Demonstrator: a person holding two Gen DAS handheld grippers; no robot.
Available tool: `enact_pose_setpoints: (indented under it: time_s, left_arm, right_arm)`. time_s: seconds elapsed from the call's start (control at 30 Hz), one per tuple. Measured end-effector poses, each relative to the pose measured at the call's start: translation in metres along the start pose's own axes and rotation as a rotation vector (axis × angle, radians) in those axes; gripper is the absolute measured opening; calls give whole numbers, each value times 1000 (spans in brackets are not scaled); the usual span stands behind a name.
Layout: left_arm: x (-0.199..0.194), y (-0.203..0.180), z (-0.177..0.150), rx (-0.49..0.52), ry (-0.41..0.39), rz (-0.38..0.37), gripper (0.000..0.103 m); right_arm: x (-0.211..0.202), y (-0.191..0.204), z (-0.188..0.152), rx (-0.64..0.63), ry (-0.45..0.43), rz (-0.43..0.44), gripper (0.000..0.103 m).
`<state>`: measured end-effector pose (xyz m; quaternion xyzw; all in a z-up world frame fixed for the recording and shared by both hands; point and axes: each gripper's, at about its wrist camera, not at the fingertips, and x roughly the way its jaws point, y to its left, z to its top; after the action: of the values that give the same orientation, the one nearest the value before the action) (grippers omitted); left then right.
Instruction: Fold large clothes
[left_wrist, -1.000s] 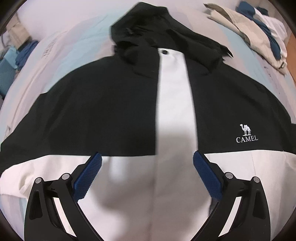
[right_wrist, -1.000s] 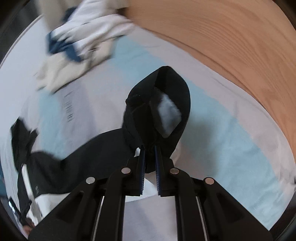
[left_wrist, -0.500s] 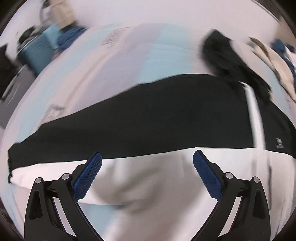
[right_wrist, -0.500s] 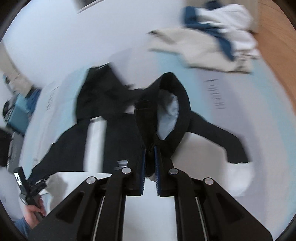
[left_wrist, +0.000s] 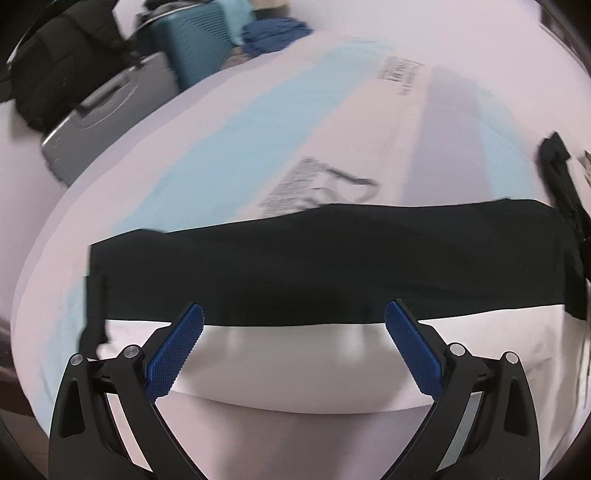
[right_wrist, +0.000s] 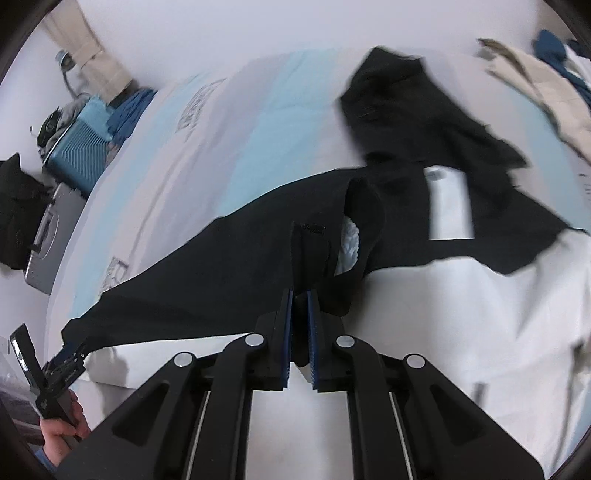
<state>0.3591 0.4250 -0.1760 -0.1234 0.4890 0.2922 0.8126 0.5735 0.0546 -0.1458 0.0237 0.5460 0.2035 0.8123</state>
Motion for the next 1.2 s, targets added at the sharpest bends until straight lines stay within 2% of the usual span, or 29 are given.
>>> enact_pose_setpoints:
  time_s: [0.1, 0.27, 0.47, 0.53, 0.7, 0.83, 0.87, 0.9, 0.93, 1.0, 1.03, 1.1, 1.2]
  left_arm:
    - [8, 34, -4, -25, 9, 21, 97]
    - [16, 85, -16, -111, 22, 38, 97]
    - [17, 144, -34, -197, 16, 71, 97]
    - [15, 168, -43, -239, 18, 103, 97]
    - [26, 209, -62, -355, 68, 30, 97]
    - [30, 203, -61, -326, 64, 13, 95]
    - [31, 199, -59, -319, 62, 11, 89]
    - [31, 195, -58, -311, 67, 6, 77]
    - [31, 192, -58, -307, 71, 18, 74]
    - [30, 197, -60, -337, 59, 22, 61]
    - [30, 201, -61, -360, 59, 17, 58]
    - [28, 208, -63, -392, 55, 11, 43]
    - [25, 208, -62, -376, 50, 30, 32]
  right_arm:
    - [22, 49, -11, -43, 21, 4, 7]
    - [59, 91, -31, -80, 76, -21, 7]
    - [91, 102, -45, -109, 112, -80, 7]
    - [97, 106, -48, -132, 119, -97, 7]
    - [102, 116, -54, -199, 117, -131, 8]
    - [101, 117, -56, -251, 114, -140, 9]
    - [101, 119, -56, -259, 111, -140, 11]
    - [100, 119, -57, -264, 108, -141, 11]
    - [98, 119, -58, -268, 107, -141, 11]
    - [95, 117, -60, -271, 100, -136, 13]
    - [96, 119, -60, -268, 100, -132, 14]
    - [96, 121, -61, -262, 100, -123, 15]
    - [90, 120, -63, -262, 87, -98, 30]
